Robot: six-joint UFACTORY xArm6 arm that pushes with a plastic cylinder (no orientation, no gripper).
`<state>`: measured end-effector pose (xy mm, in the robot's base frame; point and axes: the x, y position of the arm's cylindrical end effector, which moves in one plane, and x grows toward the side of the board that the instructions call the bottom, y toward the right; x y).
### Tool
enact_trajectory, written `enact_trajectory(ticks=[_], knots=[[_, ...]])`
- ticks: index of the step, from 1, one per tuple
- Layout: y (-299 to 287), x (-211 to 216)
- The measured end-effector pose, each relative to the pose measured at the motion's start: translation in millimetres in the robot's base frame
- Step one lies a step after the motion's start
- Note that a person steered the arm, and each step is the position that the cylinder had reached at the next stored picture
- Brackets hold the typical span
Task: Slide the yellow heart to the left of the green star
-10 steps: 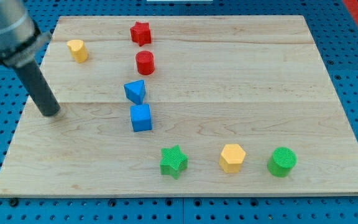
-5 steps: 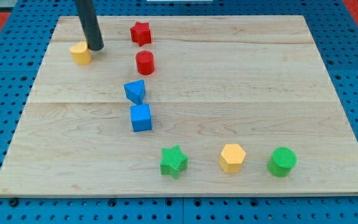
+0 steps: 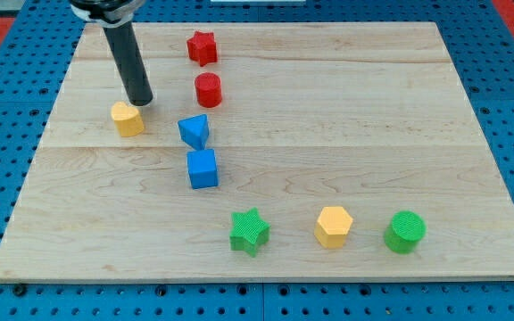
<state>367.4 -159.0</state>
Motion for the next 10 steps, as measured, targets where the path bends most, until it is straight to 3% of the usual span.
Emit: enact_trajectory(ticks=[1, 2, 7, 9, 10], knots=[[-62, 27], [-57, 69], [-42, 62], [-30, 31], [11, 82]])
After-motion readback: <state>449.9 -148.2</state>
